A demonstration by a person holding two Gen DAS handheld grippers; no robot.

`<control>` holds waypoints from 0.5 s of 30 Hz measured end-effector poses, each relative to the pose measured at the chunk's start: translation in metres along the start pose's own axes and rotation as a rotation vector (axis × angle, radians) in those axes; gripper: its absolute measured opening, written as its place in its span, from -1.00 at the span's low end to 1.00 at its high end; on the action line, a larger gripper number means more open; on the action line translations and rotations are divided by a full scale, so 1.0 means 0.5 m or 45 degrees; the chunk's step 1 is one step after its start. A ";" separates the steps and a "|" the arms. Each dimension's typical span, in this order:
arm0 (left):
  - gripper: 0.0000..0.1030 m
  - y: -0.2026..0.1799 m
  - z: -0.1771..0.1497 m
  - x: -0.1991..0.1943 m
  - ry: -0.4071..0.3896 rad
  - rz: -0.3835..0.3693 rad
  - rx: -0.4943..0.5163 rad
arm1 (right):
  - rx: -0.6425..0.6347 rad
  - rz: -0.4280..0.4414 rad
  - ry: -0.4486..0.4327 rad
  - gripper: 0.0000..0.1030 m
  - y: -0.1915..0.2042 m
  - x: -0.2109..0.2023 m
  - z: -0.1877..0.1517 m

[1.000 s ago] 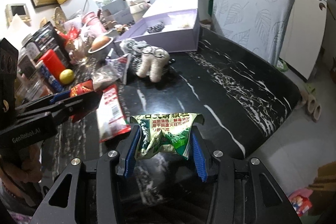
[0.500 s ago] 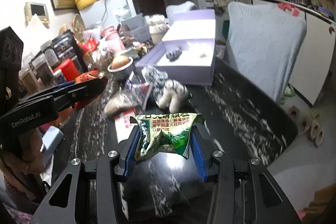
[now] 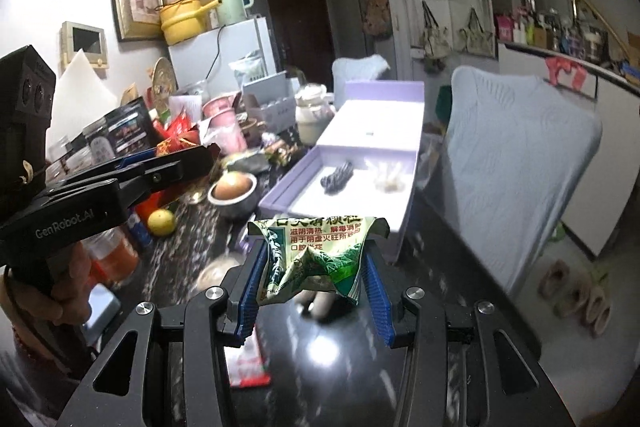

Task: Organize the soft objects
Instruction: 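Lift both snack packets and carry them toward the gift box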

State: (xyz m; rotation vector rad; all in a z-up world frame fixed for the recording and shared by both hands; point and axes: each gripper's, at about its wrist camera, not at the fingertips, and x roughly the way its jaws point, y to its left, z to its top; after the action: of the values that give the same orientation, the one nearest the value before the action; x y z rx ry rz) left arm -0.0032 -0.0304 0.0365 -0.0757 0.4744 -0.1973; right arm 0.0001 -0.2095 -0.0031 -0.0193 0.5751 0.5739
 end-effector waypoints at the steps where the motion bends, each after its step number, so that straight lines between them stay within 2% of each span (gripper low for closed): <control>1: -0.01 0.003 0.011 0.008 -0.008 0.000 -0.001 | -0.003 -0.001 -0.007 -0.11 -0.003 0.008 0.010; 7: -0.01 0.014 0.070 0.062 -0.046 -0.018 0.016 | -0.031 -0.030 -0.043 -0.11 -0.029 0.062 0.078; 15: -0.01 0.038 0.125 0.160 -0.041 -0.028 0.026 | -0.032 -0.027 -0.094 -0.11 -0.067 0.127 0.159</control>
State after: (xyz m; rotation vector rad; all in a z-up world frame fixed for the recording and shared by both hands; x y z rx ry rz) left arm 0.0988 -0.0265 0.0542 -0.0638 0.4397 -0.2225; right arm 0.1017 -0.1916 0.0263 -0.0282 0.4954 0.5588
